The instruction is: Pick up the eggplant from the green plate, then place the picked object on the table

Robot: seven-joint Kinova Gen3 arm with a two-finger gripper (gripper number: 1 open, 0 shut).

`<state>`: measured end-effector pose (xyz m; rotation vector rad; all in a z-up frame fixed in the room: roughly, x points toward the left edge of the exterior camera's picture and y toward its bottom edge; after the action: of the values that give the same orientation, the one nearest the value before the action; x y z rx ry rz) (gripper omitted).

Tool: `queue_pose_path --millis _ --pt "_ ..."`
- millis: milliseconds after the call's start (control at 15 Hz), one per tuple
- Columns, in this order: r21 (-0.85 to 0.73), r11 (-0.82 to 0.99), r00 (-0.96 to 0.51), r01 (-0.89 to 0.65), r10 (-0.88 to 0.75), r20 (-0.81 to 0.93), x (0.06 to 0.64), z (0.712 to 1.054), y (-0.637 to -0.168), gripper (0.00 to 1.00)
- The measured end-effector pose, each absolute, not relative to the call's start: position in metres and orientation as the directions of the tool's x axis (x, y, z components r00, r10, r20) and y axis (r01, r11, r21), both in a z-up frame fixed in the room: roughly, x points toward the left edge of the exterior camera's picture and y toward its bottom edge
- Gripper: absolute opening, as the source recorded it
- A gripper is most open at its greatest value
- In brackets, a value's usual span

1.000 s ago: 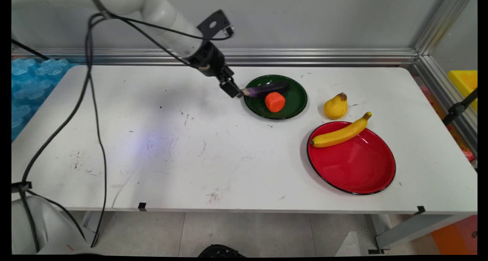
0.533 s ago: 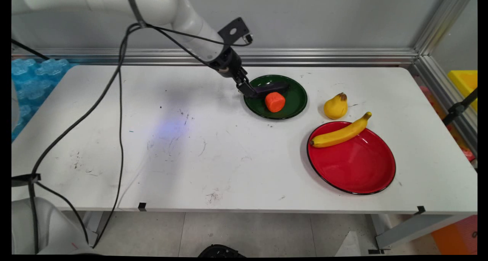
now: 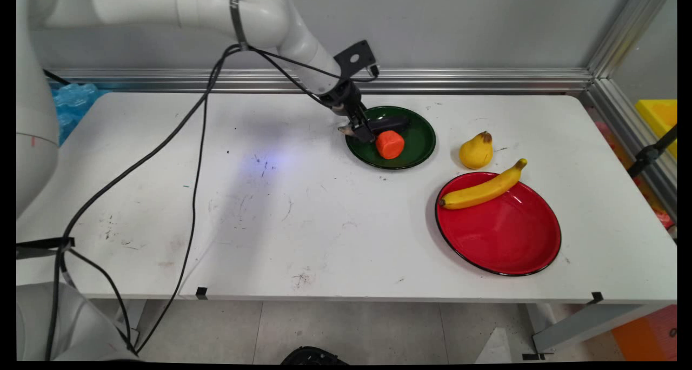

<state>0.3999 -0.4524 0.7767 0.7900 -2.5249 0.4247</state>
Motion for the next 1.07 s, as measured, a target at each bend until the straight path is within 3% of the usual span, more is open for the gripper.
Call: queue_pose_path --millis 467,533,1067 --pt "-0.173 0.834 -0.783 -0.525 -0.394 0.481 0.381 0.754 -0.481 1.00" --pt "-0.176 0.839 -0.791 -0.514 -0.384 0.477 0.379 0.752 -0.483 0.00" --pt "-0.212 0.876 -0.840 -0.433 -0.307 0.447 0.377 0.766 -0.484 0.00"
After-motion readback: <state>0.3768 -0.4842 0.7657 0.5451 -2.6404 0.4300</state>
